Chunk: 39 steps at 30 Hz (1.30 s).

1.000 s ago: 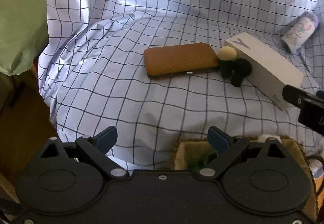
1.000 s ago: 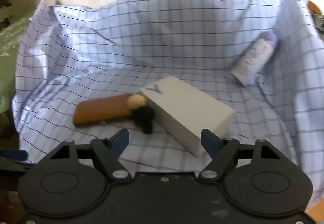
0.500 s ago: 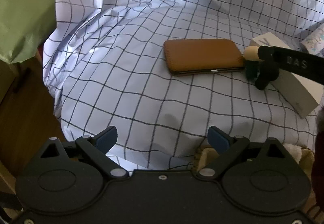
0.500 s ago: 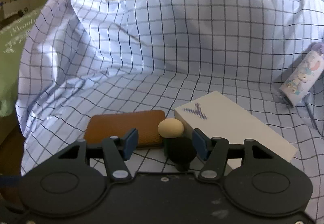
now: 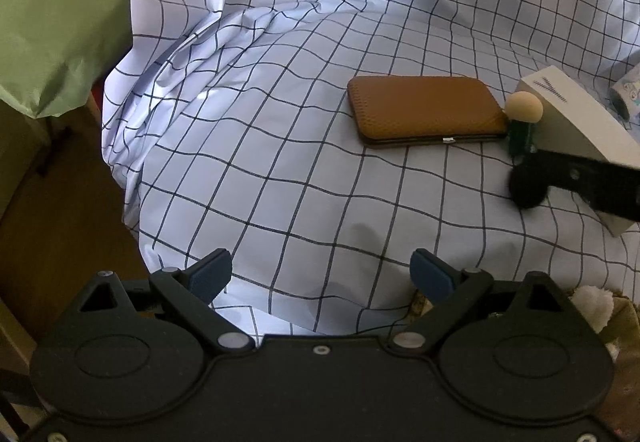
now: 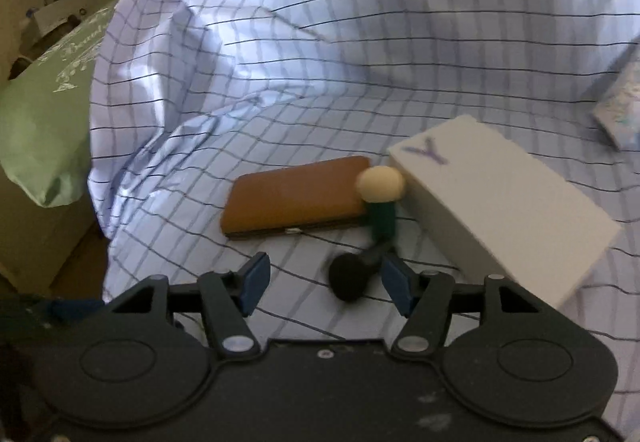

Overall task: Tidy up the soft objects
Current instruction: 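Grasp the black round-headed cylinder with the left gripper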

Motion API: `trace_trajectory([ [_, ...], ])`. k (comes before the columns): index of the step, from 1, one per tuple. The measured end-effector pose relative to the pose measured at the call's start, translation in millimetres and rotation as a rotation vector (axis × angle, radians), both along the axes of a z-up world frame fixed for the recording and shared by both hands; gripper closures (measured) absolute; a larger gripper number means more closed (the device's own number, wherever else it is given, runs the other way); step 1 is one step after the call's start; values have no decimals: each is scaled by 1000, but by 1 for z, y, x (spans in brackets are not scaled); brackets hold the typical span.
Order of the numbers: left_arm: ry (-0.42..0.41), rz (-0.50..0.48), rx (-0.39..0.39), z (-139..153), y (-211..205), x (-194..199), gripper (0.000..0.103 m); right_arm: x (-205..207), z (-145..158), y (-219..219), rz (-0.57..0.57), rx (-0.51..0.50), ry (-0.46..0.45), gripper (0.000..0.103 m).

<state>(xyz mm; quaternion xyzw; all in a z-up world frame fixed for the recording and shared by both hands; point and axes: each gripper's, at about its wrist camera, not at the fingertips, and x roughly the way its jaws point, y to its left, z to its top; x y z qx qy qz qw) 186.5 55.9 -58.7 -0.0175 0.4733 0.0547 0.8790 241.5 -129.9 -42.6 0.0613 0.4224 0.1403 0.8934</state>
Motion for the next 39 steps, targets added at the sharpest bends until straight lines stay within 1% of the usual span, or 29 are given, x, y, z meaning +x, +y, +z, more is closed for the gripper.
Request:
trace_trajectory([
  [5,-25,-24,26,7,-8,6,10,-19,-1,-21,-85,18,9,41],
  [10,-61,-71,51,17,-29,19,10,-43,1,-42,-162,38,8,40],
  [13,-67,-108,26,20,-44,28,10,-51,3,-51,-196,47,1,39],
  [17,-43,-133,-42,20,-66,42,10,-60,6,-62,-245,41,-20,36],
  [20,-19,-104,-109,18,-79,54,10,-69,10,-70,-278,22,-46,36],
  [24,-2,-41,-163,16,-95,68,10,-78,13,-82,-312,18,-65,35],
  [26,-8,-15,-151,13,-105,72,10,-81,13,-88,-325,26,-71,34],
  [28,-8,8,-122,8,-114,75,11,-83,14,-93,-337,33,-76,33],
  [33,-5,45,-98,0,-124,80,11,-88,15,-102,-363,44,-81,32],
  [38,27,63,-96,-11,-130,85,23,-91,14,-105,-374,48,-80,32],
  [39,33,64,-94,-13,-131,86,30,-91,14,-105,-375,48,-79,32],
])
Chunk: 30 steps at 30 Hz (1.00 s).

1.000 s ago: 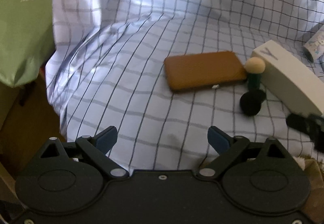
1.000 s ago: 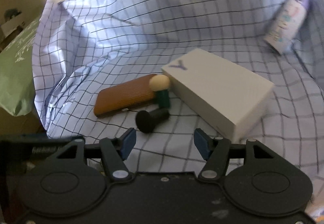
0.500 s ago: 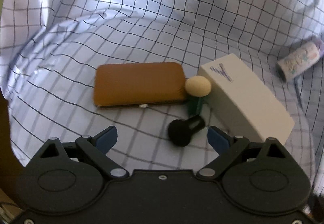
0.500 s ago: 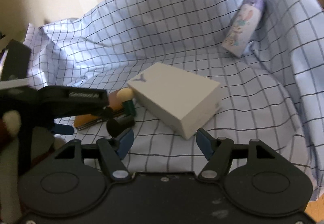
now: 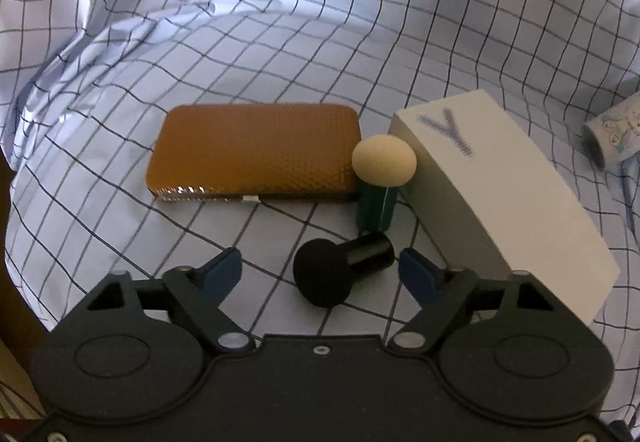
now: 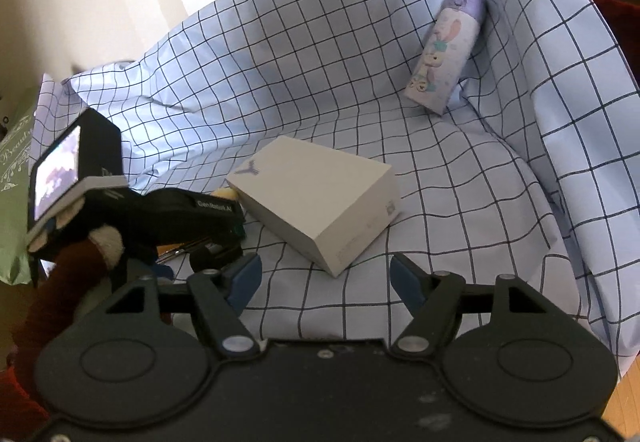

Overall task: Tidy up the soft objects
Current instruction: 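Grasp the black round-headed cylinder with the left gripper, then lift the black cylinder with the left tool while the right moves toward the green-handled sponge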

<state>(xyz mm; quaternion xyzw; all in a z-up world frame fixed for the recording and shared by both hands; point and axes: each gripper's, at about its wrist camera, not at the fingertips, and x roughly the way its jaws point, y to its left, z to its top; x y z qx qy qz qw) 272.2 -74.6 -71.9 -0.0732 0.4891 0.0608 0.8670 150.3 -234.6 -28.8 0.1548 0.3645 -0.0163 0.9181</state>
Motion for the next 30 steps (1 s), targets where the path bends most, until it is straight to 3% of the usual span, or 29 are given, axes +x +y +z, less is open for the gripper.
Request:
trace_trajectory([
  [2,17,-16,-14,-4,1,2,38,-2,1,1,1,0,0,32],
  [4,32,-41,-22,-7,2,1,58,-1,0,1,0,-3,3,32],
  [5,36,-56,-13,-7,2,0,59,-1,0,2,0,-4,5,32],
  [14,44,-146,3,-1,33,-14,62,5,1,13,35,-24,16,32],
  [22,33,-86,23,-1,65,-15,62,19,8,34,94,-68,6,32],
  [30,38,-143,46,-8,70,-18,58,62,19,65,173,-164,-86,33],
])
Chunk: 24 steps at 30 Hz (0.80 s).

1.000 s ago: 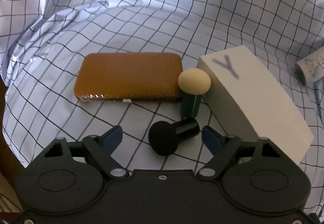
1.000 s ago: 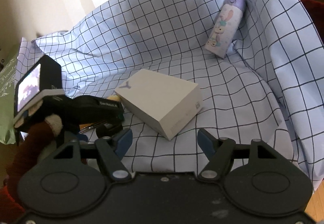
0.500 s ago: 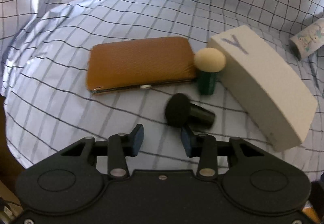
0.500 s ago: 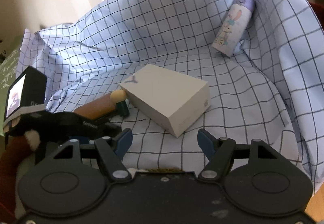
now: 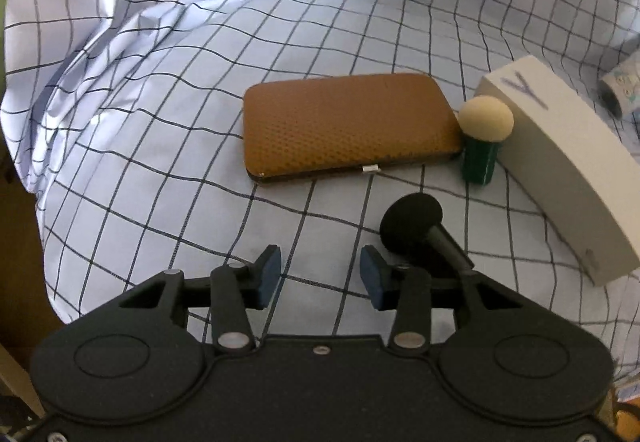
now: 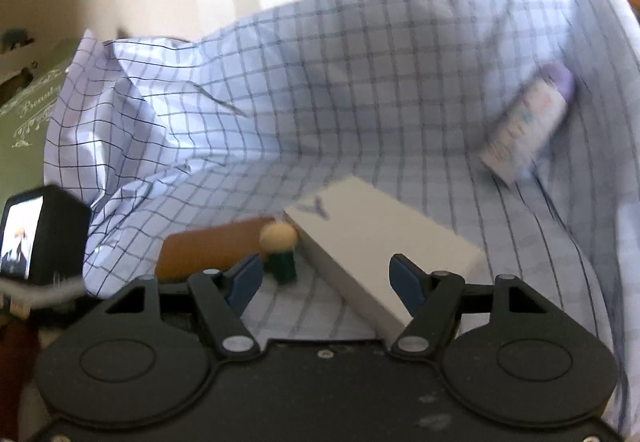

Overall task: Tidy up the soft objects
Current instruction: 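Lift the black cylinder with the left tool while the right moves toward the green-handled sponge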

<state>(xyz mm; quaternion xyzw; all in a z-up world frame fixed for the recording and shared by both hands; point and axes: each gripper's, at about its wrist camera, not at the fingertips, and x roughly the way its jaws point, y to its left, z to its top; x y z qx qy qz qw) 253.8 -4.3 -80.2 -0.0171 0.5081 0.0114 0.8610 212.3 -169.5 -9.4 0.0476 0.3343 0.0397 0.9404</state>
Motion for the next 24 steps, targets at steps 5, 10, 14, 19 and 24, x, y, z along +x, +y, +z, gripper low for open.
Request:
trace_trajectory([
  [5,-2,-32,-13,-2,6,4,51,36,-8,24,30,-111,-32,34],
  [10,-25,-74,-26,-4,11,1,49,67,-27,46,51,-282,-43,34],
  [14,-45,-84,-32,-5,12,-2,49,85,-39,57,81,-344,-23,34],
  [19,-51,-86,-32,-5,13,-3,49,97,-54,70,103,-456,-3,34],
  [24,-50,-95,-41,-6,13,-3,46,88,-54,75,120,-539,-6,34],
])
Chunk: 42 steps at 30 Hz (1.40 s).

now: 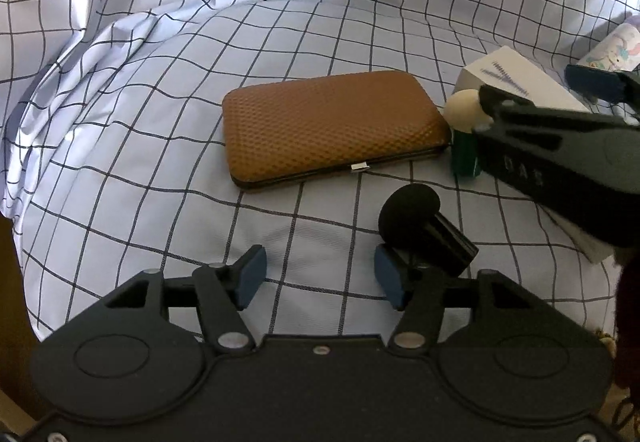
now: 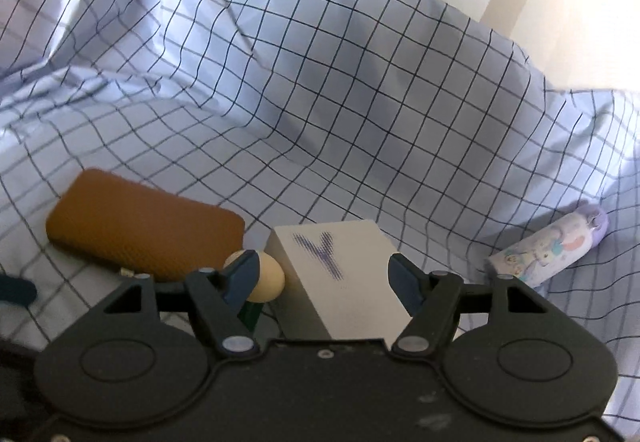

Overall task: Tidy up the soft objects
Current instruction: 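Lift the black cylinder with the left tool while the right moves toward the green-handled sponge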

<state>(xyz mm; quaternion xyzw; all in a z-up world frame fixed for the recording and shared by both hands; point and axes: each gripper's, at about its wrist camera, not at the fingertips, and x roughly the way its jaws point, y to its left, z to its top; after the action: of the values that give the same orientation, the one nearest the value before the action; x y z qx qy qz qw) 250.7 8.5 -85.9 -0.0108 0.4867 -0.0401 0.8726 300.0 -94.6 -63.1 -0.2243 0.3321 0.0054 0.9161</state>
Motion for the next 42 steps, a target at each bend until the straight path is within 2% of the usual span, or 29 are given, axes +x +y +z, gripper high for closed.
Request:
trace_trajectory([
  [7,-4,1,4,0,-1,0,46,-35,13,-21,-15,33,73,33],
  [17,-2,-48,29,4,-2,-2,44,-76,26,-49,-102,202,128,32],
  [22,-46,-137,52,14,-1,-9,42,-87,29,-57,-127,267,137,32],
  [29,-163,-403,96,29,-23,-18,42,-94,36,-69,-142,319,136,31],
  [34,-158,-543,98,21,-38,-10,43,-99,41,-74,-146,347,132,30],
  [39,-146,-586,109,11,-41,2,45,-102,43,-77,-144,369,135,30],
  [42,-119,-585,61,10,-36,11,48,-102,42,-77,-141,380,141,30],
])
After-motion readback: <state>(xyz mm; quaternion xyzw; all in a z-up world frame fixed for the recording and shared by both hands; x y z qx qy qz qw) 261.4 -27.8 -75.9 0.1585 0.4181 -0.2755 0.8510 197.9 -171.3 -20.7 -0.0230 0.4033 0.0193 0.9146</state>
